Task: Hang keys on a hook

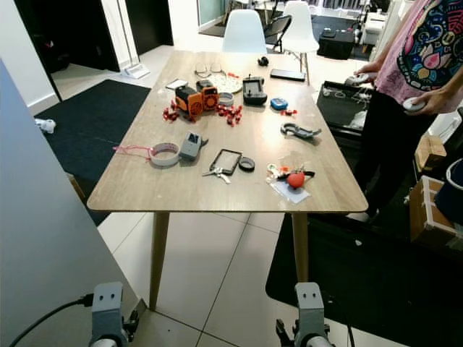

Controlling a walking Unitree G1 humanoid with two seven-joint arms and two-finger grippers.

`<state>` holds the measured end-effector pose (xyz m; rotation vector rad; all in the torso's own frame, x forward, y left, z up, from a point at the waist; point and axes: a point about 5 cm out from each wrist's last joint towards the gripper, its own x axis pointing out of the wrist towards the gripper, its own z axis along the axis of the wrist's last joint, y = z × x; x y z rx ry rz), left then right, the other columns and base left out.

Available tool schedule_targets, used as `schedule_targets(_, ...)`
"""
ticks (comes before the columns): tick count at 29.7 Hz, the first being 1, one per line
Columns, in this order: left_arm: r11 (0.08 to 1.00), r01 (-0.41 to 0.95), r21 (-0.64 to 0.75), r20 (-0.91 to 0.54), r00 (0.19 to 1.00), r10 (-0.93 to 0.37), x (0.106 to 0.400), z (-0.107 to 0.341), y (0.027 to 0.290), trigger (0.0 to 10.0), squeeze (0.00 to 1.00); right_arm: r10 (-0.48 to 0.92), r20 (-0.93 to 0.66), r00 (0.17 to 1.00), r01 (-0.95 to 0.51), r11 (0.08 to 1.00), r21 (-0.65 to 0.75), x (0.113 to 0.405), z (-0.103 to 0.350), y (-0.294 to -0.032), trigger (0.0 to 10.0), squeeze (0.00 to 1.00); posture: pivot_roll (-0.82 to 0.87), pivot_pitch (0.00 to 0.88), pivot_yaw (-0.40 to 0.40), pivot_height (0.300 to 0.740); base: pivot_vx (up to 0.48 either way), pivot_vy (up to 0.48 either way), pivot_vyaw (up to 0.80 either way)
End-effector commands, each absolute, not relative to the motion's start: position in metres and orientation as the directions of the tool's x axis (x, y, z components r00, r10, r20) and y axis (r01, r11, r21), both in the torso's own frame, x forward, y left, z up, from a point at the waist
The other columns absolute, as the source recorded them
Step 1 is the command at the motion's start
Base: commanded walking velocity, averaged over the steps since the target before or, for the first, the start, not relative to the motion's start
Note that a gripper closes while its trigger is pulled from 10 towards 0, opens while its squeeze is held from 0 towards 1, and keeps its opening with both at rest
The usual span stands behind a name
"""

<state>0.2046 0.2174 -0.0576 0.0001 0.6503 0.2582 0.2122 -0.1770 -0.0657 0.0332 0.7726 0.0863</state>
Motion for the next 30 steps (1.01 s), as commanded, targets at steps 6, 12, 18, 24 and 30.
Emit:
schedule_targets(6,0.966,-0.257,0.033,-0.602,0.766,0.224,0.2060,-0.0575,0.2140,10.0,0.00,0.089,-0.709,0.699,-0.064,0.996,0.062,0.2082,-0.0683,-0.1777,10.0,0.00,0.05,0.058,-0.016,0.740,0.082,0.000,0.00)
schedule_targets(12,0.965,-0.260,0.027,-0.599,0.769,0.224,0.2069,-0.0568,0.2137,10.0,0.00,0.089,-0.710,0.699,-0.065,0.996,0.061,0.2082,-0.0683,-0.1779,10.0,0.00,0.05,0.057,-0.016,0.740,0.253,0.000,0.00)
schedule_targets(18,0.964,-0.264,0.020,-0.598,0.770,0.223,0.2071,-0.0565,0.2142,10.0,0.00,0.088,-0.710,0.698,-0.065,0.996,0.060,0.2082,-0.0683,-0.1780,10.0,0.00,0.05,0.056,-0.016,0.740,0.250,0.000,0.00)
schedule_targets(24,0.962,-0.272,0.016,-0.598,0.769,0.227,0.2070,-0.0564,0.2149,10.0,0.00,0.088,-0.710,0.698,-0.066,0.996,0.058,0.2084,-0.0682,-0.1781,10.0,0.00,0.05,0.056,-0.017,0.740,0.250,0.000,0.00)
schedule_targets(30,0.961,-0.278,0.015,-0.599,0.767,0.231,0.2065,-0.0566,0.2155,10.0,0.00,0.088,-0.711,0.698,-0.067,0.996,0.056,0.2083,-0.0682,-0.1781,10.0,0.00,0.05,0.056,-0.018,0.740,0.166,0.000,0.00)
